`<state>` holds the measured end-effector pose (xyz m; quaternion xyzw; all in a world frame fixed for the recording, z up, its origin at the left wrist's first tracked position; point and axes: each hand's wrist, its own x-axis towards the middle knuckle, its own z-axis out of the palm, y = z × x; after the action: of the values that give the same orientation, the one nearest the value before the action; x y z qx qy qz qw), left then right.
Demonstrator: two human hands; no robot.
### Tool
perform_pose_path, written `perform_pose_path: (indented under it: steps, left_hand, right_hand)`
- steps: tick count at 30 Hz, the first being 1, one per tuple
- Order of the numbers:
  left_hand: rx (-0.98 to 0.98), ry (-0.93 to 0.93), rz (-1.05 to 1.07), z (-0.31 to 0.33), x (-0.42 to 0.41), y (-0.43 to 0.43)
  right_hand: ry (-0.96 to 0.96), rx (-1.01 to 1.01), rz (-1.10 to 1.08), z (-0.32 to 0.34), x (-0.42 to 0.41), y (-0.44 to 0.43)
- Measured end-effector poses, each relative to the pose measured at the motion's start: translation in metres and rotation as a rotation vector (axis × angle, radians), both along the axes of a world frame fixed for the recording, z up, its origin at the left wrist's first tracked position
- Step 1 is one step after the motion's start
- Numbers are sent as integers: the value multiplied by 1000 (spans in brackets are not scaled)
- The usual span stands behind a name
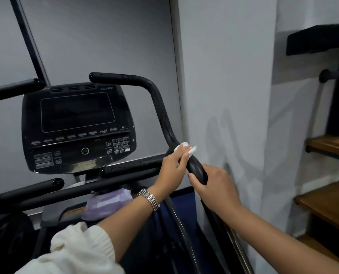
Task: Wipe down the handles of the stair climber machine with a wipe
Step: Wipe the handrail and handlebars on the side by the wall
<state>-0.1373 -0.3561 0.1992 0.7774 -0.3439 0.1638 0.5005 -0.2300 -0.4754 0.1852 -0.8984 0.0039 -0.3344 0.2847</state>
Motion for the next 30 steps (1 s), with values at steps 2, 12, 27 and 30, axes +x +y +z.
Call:
perform_pose_path:
  steps: [2, 12, 27, 30]
  left_hand:
    - [13, -34, -28, 0, -1, 4]
    - [98, 21, 98, 13, 4, -3]
    - [54, 199, 275, 31, 46, -10]
    - [92, 197, 310, 33, 52, -10]
  right_hand:
    - [5, 13, 22, 3, 0, 0]
    - [73, -33, 45, 12, -2, -5]
    - [64, -106, 70, 11, 4, -12]
    - [68, -115, 62, 13, 3, -12]
